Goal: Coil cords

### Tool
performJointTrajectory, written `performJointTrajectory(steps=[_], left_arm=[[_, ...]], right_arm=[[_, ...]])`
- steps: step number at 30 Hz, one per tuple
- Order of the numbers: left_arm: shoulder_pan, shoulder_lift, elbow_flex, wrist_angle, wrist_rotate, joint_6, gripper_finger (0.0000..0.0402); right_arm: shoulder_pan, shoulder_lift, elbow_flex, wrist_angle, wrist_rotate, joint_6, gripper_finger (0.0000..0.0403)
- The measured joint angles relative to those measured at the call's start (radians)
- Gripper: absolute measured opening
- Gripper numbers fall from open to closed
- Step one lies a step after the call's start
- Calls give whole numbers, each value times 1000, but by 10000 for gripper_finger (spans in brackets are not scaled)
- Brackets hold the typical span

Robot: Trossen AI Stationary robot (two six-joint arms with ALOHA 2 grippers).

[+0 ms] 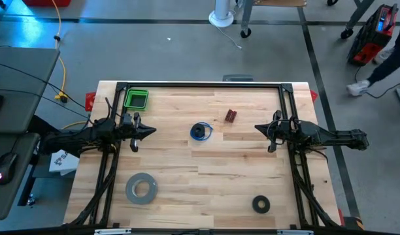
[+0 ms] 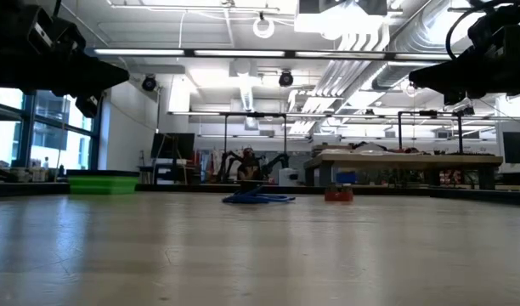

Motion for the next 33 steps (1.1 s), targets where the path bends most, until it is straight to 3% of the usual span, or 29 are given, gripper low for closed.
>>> performJointTrajectory(steps=[13, 17, 19, 22, 24, 26, 30, 33], left_arm=[[0, 0, 0, 0, 0, 0, 1], [0, 0, 0, 0, 0, 0, 1], [0, 0, 0, 0, 0, 0, 1], [0, 0, 0, 0, 0, 0, 1], [0, 0, 0, 0, 0, 0, 1], [0, 0, 0, 0, 0, 0, 1], [0, 0, 0, 0, 0, 0, 1], [0, 0, 0, 0, 0, 0, 1]], right_arm=[[0, 0, 0, 13, 0, 37, 0], [0, 0, 2, 286, -29, 393, 0], [0, 1, 8, 441, 17, 522, 0], [0, 0, 8, 567, 167, 598, 0], [0, 8, 8, 581, 201, 622, 0], [0, 48, 10, 533, 165, 723, 0], [0, 212, 9, 400, -35, 969, 0], [0, 375, 9, 454, -79, 1067, 0]])
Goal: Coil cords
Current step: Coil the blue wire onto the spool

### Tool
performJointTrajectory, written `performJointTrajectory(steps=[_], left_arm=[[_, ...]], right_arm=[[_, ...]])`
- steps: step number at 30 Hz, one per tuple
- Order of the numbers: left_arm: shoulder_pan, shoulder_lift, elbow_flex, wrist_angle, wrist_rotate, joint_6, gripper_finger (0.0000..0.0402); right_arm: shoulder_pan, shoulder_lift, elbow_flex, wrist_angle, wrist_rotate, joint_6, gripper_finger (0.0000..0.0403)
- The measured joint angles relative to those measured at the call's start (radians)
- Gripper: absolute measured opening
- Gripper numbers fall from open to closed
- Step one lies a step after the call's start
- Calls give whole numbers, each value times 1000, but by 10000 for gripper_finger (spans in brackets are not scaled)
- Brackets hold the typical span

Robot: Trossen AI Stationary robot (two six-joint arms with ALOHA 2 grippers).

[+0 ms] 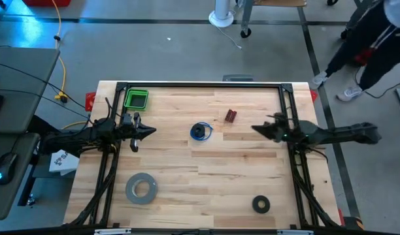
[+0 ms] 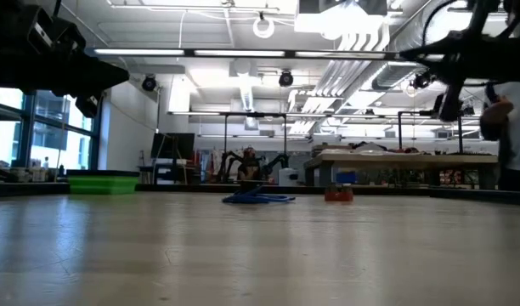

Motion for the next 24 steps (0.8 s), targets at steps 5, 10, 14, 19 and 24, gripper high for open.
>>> performJointTrajectory(steps=[5, 10, 14, 19, 24], left_arm=[[0, 0, 0, 0, 0, 0, 1], [0, 0, 0, 0, 0, 0, 1], [0, 0, -1, 14, -28, 33, 1], [0, 0, -1, 128, -35, -133, 1], [0, 2, -1, 200, -129, -334, 1]], right_arm=[[-3, 277, 119, 196, -4, -64, 0], [-48, 539, 446, 2, -23, -279, 0], [-105, 722, 662, -344, -50, -302, 0], [-175, 862, 734, -404, -181, -165, 0], [-192, 912, 735, -332, -221, -64, 0]])
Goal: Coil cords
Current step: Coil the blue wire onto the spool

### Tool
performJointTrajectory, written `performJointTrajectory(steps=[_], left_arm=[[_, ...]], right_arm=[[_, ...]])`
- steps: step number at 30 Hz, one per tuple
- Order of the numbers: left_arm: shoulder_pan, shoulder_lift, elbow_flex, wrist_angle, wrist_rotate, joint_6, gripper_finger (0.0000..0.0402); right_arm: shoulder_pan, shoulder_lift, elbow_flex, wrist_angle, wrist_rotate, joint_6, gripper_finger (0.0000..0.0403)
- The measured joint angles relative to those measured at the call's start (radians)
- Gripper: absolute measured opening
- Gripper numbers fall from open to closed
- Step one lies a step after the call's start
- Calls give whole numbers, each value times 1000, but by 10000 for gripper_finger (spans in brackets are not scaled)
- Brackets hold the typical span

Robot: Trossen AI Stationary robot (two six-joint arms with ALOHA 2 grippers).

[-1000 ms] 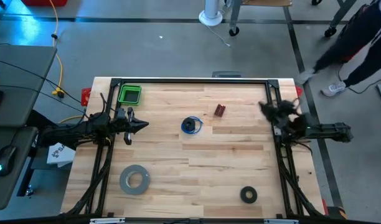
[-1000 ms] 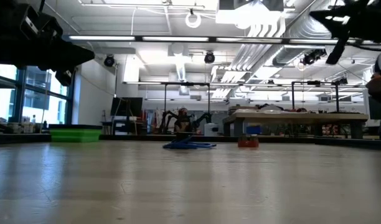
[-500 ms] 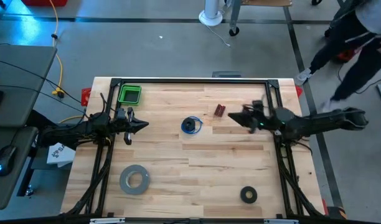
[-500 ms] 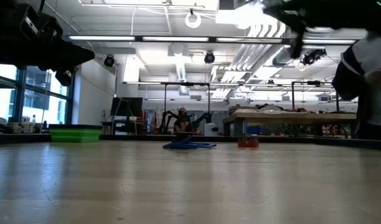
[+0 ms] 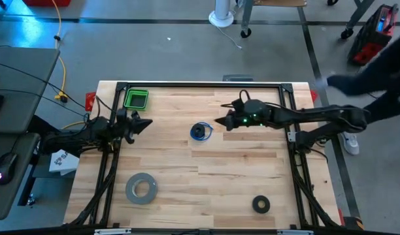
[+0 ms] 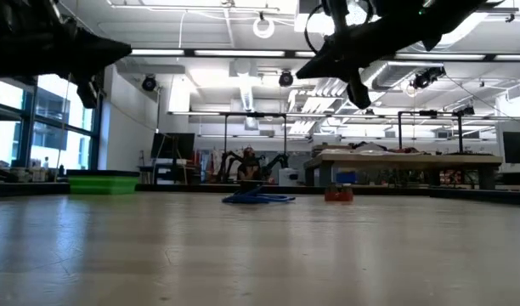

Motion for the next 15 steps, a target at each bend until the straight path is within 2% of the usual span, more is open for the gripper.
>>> performJointTrajectory(steps=[3, 5, 8, 11, 15], left_arm=[[2, 17, 2, -81, -54, -206, 3], [1, 38, 1, -173, -24, -327, 15], [1, 100, 1, -162, -9, -435, 47], [10, 159, 1, -147, -40, -547, 92], [29, 239, 1, -148, -83, -709, 152]], right_arm=[[2, 14, 0, 17, -11, 73, 0], [2, 28, 0, 20, -49, 116, 2], [3, 73, 0, 23, -104, 156, 14], [2, 150, 1, 62, -156, 174, 45], [-6, 267, 1, 194, -161, 171, 107]])
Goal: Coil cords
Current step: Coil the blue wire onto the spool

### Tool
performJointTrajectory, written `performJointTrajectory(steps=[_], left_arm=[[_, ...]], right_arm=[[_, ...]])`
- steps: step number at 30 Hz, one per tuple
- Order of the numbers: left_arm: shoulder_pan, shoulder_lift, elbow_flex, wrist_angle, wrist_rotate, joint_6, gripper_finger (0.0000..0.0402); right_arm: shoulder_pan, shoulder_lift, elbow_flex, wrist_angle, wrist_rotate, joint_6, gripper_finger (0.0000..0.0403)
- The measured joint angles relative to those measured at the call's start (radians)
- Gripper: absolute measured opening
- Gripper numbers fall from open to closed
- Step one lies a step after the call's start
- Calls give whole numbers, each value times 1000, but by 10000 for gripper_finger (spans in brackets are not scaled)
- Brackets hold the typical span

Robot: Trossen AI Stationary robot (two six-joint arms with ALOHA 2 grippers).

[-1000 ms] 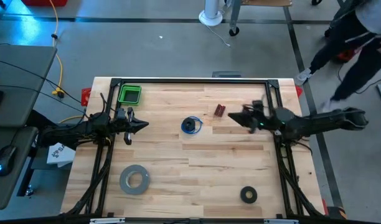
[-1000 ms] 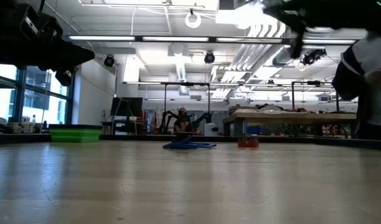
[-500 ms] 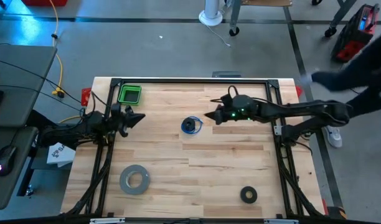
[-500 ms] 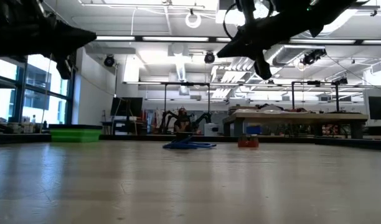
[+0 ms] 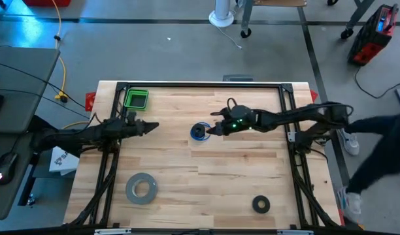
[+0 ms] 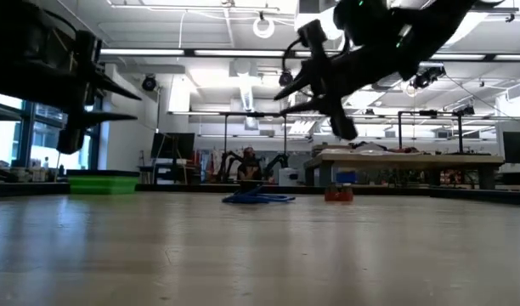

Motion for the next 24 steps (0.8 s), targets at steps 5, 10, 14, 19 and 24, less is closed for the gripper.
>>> performJointTrajectory(steps=[5, 10, 14, 19, 24], left_arm=[[31, 109, 0, 103, 9, -112, 204], [55, 248, 1, 245, 1, -136, 218], [66, 392, 31, 244, 53, -171, 218], [91, 572, 89, 303, 107, -170, 218], [140, 754, 132, 418, 185, -162, 218]], right_arm=[[-51, 104, 0, 33, 17, 27, 174], [-107, 160, 0, 51, 7, 100, 187], [-137, 183, 0, 91, -53, 134, 184], [-145, 193, 0, 79, -86, 141, 175], [-138, 193, 0, 26, -82, 136, 167]])
